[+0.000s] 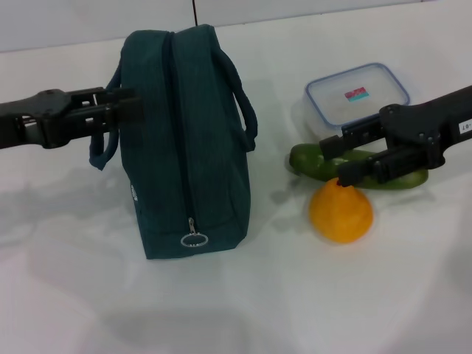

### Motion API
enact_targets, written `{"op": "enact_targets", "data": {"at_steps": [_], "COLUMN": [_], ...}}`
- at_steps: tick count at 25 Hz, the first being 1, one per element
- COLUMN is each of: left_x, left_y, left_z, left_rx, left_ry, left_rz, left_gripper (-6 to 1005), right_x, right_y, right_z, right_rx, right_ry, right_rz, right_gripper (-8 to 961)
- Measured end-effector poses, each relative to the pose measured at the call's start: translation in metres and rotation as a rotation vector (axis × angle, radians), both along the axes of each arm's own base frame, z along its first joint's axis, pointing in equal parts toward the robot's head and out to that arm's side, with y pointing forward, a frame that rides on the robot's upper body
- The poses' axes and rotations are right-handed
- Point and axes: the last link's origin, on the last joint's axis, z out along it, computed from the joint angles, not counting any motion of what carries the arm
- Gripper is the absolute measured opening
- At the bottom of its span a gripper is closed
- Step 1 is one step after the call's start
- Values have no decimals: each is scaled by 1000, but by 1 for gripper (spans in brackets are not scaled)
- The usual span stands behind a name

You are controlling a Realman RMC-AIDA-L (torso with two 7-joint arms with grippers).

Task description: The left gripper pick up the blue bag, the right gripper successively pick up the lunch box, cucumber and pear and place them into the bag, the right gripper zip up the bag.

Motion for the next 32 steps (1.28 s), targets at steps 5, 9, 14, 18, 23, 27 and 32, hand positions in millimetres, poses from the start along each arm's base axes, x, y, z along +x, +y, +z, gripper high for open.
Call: {"op": "enact_targets", "data": {"at_steps": [5, 9, 14, 18, 23, 27, 32], "left_x": [-5, -6, -5, -5, 7, 21, 36], "left_y": [-3, -3, -3, -2, 16, 28, 35], "left_z": [0, 1, 1, 2, 24, 32, 32], "left_rx": [5, 4, 1, 2, 4, -33, -97], "left_ry": [0, 0, 1, -2, 66, 208, 352], "left_rz": [10, 14, 13, 17, 91, 153, 223], "left_gripper": [539, 531, 521, 513, 503, 495, 485], "right_x": [-1, -1, -2, -1, 0, -1, 2], "right_y": [0, 0, 0, -1, 2, 3, 3], "right_z": [0, -1, -2, -3, -4, -7, -9], "right_rx": [0, -1, -2, 2, 16, 17, 31], "right_ry": [7, 8, 10, 8, 1, 0, -12], "right_rz": [1, 3, 6, 1, -4, -5, -19], "right_gripper": [635, 635, 634, 634, 634, 634, 633]}}
